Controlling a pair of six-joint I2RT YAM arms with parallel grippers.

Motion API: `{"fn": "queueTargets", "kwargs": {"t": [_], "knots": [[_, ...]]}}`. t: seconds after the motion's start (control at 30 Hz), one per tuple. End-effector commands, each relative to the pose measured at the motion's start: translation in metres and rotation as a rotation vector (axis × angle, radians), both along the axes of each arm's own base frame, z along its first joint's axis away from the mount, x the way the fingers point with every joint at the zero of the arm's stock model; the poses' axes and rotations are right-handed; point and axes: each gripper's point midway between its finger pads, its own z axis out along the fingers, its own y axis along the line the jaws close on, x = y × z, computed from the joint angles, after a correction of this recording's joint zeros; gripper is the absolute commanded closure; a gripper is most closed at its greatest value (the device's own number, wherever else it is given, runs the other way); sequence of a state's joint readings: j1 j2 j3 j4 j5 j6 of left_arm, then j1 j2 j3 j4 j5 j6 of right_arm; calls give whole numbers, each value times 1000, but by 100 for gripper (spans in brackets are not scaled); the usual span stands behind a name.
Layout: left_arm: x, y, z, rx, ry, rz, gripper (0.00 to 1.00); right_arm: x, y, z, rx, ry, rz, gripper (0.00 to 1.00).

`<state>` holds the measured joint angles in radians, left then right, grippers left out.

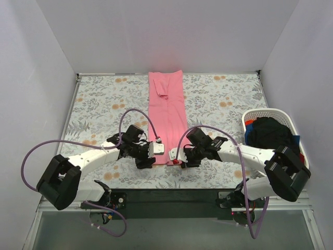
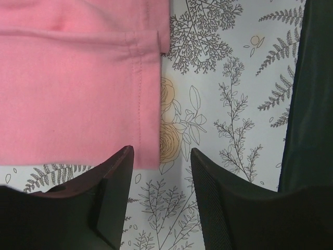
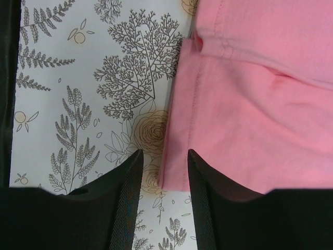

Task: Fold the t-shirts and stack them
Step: Fold the tshirt

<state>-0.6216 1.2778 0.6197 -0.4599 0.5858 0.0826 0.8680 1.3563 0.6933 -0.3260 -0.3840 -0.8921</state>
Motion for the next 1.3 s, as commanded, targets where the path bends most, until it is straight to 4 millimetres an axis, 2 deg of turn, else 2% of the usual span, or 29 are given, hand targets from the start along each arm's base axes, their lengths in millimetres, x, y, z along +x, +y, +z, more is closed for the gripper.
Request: {"fn": "queueTargets", "kwargs": {"t": [0.0,0.2,0.4,0.6,0.67,0.73,0.83,0.87,1.0,1.07,1.27], "knots": [[7,-7,-2,-15,-51,-26,53,5,3,0,18,-39,6,53],[7,-10,-14,13,-35,-27,56,5,-7,-18,-35,-37,-5,54],[2,0,-32,78,-34,-25,58,3,-13,-34,-76,-11,-19,55],[-9,11,-43,136,-23,-51,69,-6,-25,-52,-132,31,-34,69],[-12,14,-48,154,-6,-57,78,-5,-29,-56,-153,27,-45,80],[-13,16,-51,166,4,-53,82,-3,-34,-61,-182,23,-63,88],[-12,15,-53,172,6,-52,90,0,-37,-65,-202,17,-86,99],[-12,15,-53,174,8,-47,91,3,-38,-66,-211,7,-98,99],[-8,11,-46,150,-16,-48,100,7,-31,-56,-184,1,-126,99],[-8,9,-41,133,-30,-57,100,11,-24,-43,-144,-13,-137,99],[-5,-3,-5,56,-47,-55,100,14,-8,-1,-55,-8,-163,99]]}}
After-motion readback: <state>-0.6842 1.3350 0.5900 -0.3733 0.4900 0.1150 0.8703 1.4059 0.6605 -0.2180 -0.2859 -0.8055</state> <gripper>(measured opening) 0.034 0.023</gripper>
